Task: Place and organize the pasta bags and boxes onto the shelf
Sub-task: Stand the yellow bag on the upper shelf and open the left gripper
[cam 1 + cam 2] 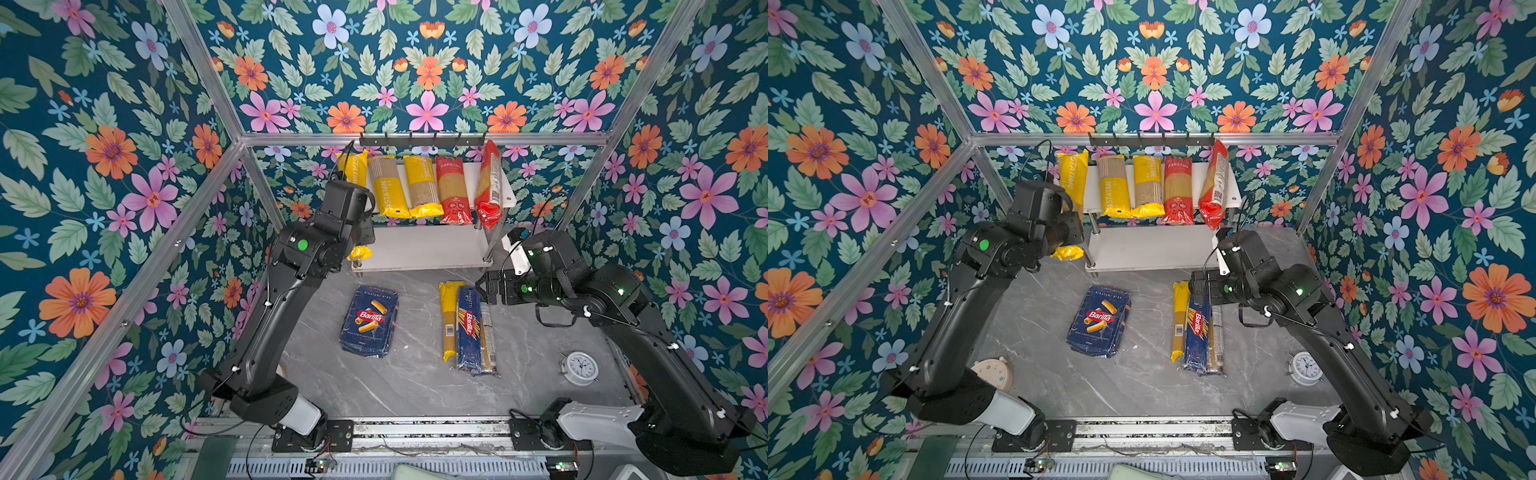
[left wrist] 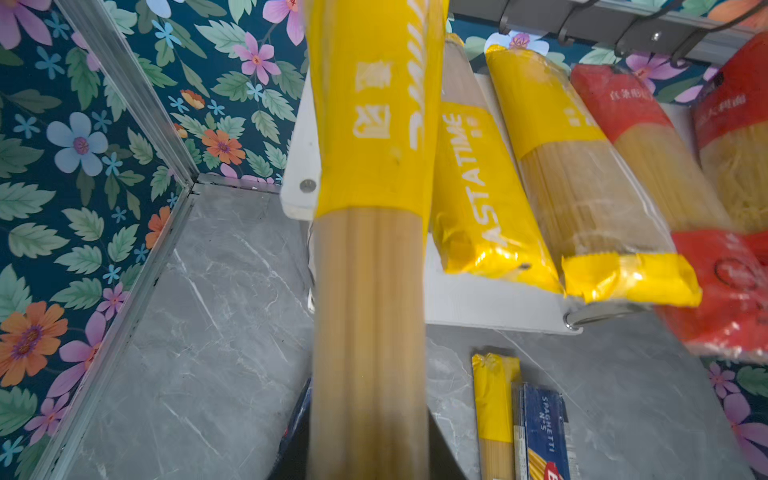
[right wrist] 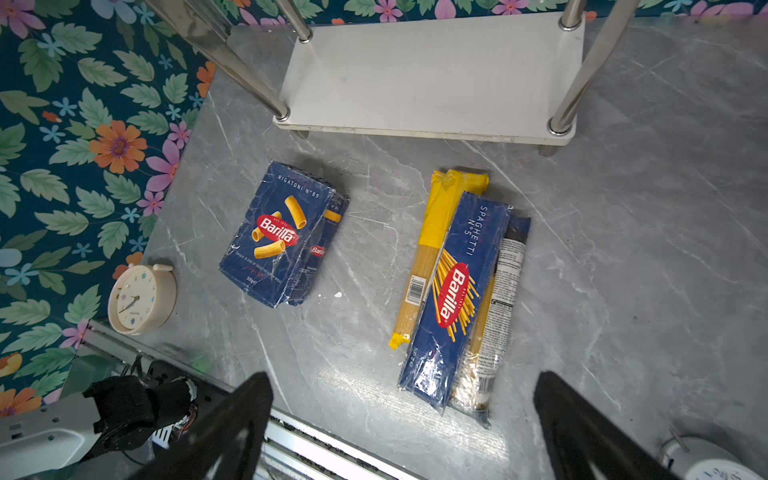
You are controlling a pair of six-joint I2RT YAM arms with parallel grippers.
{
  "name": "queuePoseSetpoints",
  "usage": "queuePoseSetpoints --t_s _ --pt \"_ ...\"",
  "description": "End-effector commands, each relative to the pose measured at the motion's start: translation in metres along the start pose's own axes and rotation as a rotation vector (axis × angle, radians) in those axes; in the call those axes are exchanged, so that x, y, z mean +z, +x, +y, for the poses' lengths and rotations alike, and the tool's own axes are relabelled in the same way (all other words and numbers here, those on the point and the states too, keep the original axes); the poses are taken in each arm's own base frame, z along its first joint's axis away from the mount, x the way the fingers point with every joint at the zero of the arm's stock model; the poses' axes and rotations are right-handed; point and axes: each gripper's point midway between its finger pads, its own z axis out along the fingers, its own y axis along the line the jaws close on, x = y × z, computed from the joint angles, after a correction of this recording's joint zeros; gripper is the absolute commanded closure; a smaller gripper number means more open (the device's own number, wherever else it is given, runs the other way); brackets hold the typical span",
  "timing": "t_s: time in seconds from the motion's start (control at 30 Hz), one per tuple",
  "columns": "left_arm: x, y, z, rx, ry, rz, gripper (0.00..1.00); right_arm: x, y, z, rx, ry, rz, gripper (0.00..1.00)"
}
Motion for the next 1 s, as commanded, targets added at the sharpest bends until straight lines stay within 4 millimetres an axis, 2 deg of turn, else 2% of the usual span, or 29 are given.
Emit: queuePoseSetpoints --t_s 0.0,0.17,0.33,0.7,0.83,0.9,0.93,0.97 --pt "0.012 -0.042 -0.011 -0.003 0.077 -0.103 1.00 0.002 -0.008 -0.004 0.015 0.001 -0.035 0.01" --pt "0.050 -0.055 -0.006 -0.041 0.105 -0.088 1.00 0.009 -0.016 -0.012 0.028 0.025 -0.040 0.01" --pt "0.077 -0.059 -0.002 -0.066 0.114 -0.072 1.00 0.015 -0.028 -0.018 0.025 0.048 -0.040 0.01" --pt "0.097 -0.066 -0.002 -0.111 0.150 -0.083 1.00 0.028 -0.040 -0.030 0.051 0.050 -0.027 0.01" --pt "0.104 -0.065 -0.003 -0.120 0.158 -0.073 0.95 0.029 -0.039 -0.034 0.054 0.055 -0.021 0.01" --pt "0.106 -0.064 -0.005 -0.120 0.169 -0.067 0.83 0.029 -0.037 -0.037 0.058 0.063 -0.018 0.01" --pt "0.106 -0.064 -0.006 -0.120 0.174 -0.064 0.67 0.029 -0.036 -0.038 0.060 0.065 -0.016 0.01" --pt "0.106 -0.064 -0.006 -0.121 0.174 -0.064 0.56 0.028 -0.034 -0.039 0.063 0.064 -0.015 0.01"
